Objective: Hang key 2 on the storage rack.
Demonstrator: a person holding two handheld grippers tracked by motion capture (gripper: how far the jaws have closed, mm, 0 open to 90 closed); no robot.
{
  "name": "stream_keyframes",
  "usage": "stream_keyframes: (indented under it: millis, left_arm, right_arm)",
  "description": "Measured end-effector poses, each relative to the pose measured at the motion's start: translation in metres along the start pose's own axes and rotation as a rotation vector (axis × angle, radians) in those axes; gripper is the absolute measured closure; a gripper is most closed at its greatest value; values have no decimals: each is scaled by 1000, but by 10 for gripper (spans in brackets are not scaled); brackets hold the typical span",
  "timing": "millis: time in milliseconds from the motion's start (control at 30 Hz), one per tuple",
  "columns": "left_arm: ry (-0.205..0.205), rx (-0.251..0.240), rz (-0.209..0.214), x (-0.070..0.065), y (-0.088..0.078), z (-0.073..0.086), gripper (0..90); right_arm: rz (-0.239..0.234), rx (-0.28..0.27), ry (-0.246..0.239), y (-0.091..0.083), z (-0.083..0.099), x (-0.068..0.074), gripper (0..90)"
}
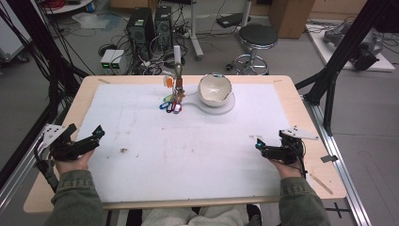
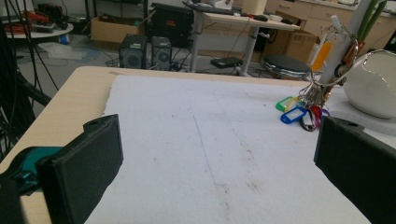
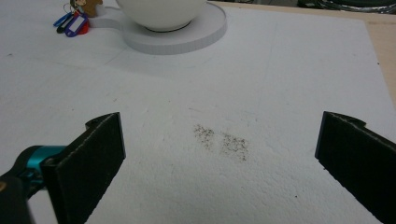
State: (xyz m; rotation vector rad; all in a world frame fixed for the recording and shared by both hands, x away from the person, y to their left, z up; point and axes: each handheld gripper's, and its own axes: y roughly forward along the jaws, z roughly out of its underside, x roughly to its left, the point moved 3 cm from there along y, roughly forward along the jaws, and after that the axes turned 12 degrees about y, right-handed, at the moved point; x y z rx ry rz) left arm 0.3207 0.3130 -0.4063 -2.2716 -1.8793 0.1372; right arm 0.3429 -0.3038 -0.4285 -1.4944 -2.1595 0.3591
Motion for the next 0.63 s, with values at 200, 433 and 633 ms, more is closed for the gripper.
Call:
stream_keyframes:
  millis: [200,433,633]
  left_arm:
    - [0,0,4,0,0,1,17]
    - [11,10,16,-3,2,1,17]
    - [12,14,18,-3,4,2,17]
  right_arm:
    - [3,-4,-5,1,0,0,6]
    - [4,-7,3,0,0,0,6]
    - [5,-5,-1,1,0,0,6]
